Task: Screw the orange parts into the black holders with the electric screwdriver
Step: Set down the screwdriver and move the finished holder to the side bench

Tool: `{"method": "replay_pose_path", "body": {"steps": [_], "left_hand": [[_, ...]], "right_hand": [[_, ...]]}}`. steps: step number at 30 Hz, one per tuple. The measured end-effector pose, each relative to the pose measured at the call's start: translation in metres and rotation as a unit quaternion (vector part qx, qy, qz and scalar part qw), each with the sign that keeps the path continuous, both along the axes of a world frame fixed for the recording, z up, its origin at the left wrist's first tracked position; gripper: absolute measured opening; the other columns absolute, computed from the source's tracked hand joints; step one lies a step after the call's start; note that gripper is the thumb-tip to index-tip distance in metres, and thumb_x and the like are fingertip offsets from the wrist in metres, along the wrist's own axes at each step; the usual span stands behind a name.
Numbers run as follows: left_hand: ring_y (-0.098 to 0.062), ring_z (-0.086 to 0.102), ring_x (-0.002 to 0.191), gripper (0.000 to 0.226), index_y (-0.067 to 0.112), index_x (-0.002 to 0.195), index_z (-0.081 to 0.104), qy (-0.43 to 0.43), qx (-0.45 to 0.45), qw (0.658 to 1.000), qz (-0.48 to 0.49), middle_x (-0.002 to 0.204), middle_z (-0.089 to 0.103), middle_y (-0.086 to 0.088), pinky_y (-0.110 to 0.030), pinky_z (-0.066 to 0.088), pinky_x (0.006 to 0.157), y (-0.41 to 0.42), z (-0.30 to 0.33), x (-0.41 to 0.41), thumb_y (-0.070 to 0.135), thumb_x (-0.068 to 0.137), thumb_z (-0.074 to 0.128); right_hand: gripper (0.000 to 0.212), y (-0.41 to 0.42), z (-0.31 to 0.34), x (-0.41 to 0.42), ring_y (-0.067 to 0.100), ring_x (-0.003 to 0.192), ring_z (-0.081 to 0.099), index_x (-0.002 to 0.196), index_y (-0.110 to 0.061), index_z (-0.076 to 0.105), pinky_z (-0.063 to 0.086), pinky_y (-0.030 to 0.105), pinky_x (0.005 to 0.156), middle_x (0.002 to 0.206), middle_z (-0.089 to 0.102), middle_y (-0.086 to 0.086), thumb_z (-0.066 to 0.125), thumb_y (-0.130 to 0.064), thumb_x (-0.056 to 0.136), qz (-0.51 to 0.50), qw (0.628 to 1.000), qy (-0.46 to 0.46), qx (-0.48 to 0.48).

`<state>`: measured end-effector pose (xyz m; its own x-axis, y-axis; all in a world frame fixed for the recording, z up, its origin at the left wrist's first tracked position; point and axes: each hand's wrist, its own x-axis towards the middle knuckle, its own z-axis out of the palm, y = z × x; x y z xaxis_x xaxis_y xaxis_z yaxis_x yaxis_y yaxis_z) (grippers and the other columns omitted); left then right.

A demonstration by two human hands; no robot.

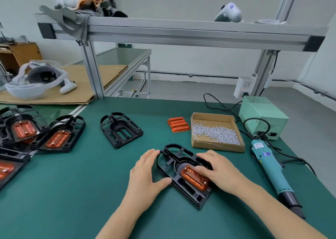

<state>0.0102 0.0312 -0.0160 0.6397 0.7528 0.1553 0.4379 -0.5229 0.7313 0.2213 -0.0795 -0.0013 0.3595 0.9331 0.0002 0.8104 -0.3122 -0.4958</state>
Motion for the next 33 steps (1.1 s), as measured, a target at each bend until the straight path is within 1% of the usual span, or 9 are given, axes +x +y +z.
{"method": "replay_pose_path", "body": {"steps": [5, 9, 11, 13, 15, 17, 23, 26, 33], "left_hand": [[-0.018, 0.037, 0.125, 0.054, 0.029, 0.126, 0.041, 0.008, -0.057, 0.991, 0.117, 0.118, 0.046, 0.012, -0.031, 0.034, 0.103, 0.001, -0.002, 0.004, 0.041, 0.082, 0.069], [-0.012, 0.035, 0.124, 0.032, 0.029, 0.124, 0.047, 0.024, -0.009, 0.995, 0.101, 0.115, 0.047, 0.015, -0.028, 0.026, 0.107, -0.003, 0.000, 0.005, 0.038, 0.093, 0.054], [-0.010, 0.031, 0.128, 0.040, 0.026, 0.135, 0.042, 0.029, -0.003, 0.995, 0.093, 0.131, 0.047, 0.012, -0.026, 0.019, 0.110, -0.005, 0.000, 0.006, 0.038, 0.097, 0.047], [-0.011, 0.027, 0.133, 0.048, 0.024, 0.144, 0.032, 0.027, -0.015, 0.995, 0.092, 0.142, 0.041, 0.009, -0.026, 0.017, 0.112, -0.006, 0.001, 0.008, 0.038, 0.099, 0.042], [-0.014, 0.025, 0.136, 0.056, 0.022, 0.148, 0.023, 0.012, -0.037, 0.995, 0.097, 0.147, 0.037, 0.007, -0.029, 0.018, 0.114, -0.007, 0.002, 0.009, 0.039, 0.099, 0.042], [-0.013, 0.021, 0.139, 0.062, 0.022, 0.151, 0.015, -0.018, -0.063, 0.992, 0.104, 0.151, 0.031, 0.007, -0.029, 0.016, 0.115, -0.007, 0.002, 0.008, 0.039, 0.098, 0.042], [-0.002, 0.001, 0.143, 0.069, 0.026, 0.151, -0.002, -0.107, -0.093, 0.985, 0.094, 0.157, 0.003, 0.017, -0.030, 0.005, 0.119, -0.007, -0.001, 0.009, 0.032, 0.099, 0.043], [0.005, 0.001, 0.140, 0.071, 0.031, 0.150, -0.003, -0.149, -0.121, 0.976, 0.103, 0.154, 0.000, 0.024, -0.023, 0.007, 0.116, -0.004, -0.001, 0.005, 0.023, 0.099, 0.045], [0.008, 0.000, 0.141, 0.072, 0.032, 0.150, -0.002, -0.197, -0.109, 0.960, 0.165, 0.156, 0.000, 0.023, -0.025, 0.008, 0.119, 0.007, 0.008, -0.013, 0.011, 0.097, 0.041]], "right_hand": [[0.027, 0.006, -0.010, -0.017, 0.008, 0.094, 0.053, 0.122, -0.029, 0.058, 0.036, 0.024, 0.079, 0.103, 0.049, -0.009, 0.051, -0.038, 0.098, -0.061, 0.995, 0.042, 0.069], [0.033, 0.016, -0.014, -0.033, 0.008, 0.103, 0.048, 0.132, -0.019, 0.052, 0.029, 0.016, 0.080, 0.114, 0.048, -0.005, 0.047, -0.028, 0.101, -0.086, 0.987, 0.076, 0.108], [0.032, 0.021, -0.015, -0.041, 0.006, 0.104, 0.046, 0.133, -0.017, 0.051, 0.028, 0.009, 0.078, 0.119, 0.050, -0.004, 0.046, -0.022, 0.102, -0.088, 0.985, 0.083, 0.126], [0.038, 0.026, -0.016, -0.050, 0.007, 0.113, 0.045, 0.140, -0.014, 0.044, 0.026, 0.004, 0.086, 0.133, 0.049, -0.001, 0.044, -0.019, 0.103, -0.093, 0.982, 0.091, 0.134], [0.046, 0.031, -0.019, -0.060, 0.012, 0.133, 0.039, 0.147, -0.012, 0.034, 0.022, 0.011, 0.100, 0.146, 0.042, 0.000, 0.043, -0.019, 0.103, -0.098, 0.981, 0.096, 0.140], [0.049, 0.034, -0.022, -0.070, 0.013, 0.139, 0.033, 0.150, -0.011, 0.030, 0.020, 0.013, 0.105, 0.151, 0.038, 0.000, 0.042, -0.019, 0.103, -0.100, 0.977, 0.108, 0.153], [0.048, 0.049, -0.025, -0.088, 0.013, 0.137, 0.035, 0.149, -0.009, 0.031, 0.020, 0.010, 0.102, 0.151, 0.039, 0.004, 0.041, -0.017, 0.103, -0.103, 0.965, 0.158, 0.183], [0.048, 0.058, -0.023, -0.094, 0.014, 0.140, 0.033, 0.149, -0.008, 0.031, 0.019, 0.010, 0.102, 0.151, 0.038, 0.004, 0.041, -0.016, 0.103, -0.091, 0.966, 0.156, 0.185], [0.047, 0.087, -0.006, -0.109, 0.014, 0.139, 0.035, 0.149, -0.009, 0.032, 0.022, 0.014, 0.106, 0.150, 0.040, 0.004, 0.041, -0.016, 0.103, -0.033, 0.971, 0.138, 0.194]]}}
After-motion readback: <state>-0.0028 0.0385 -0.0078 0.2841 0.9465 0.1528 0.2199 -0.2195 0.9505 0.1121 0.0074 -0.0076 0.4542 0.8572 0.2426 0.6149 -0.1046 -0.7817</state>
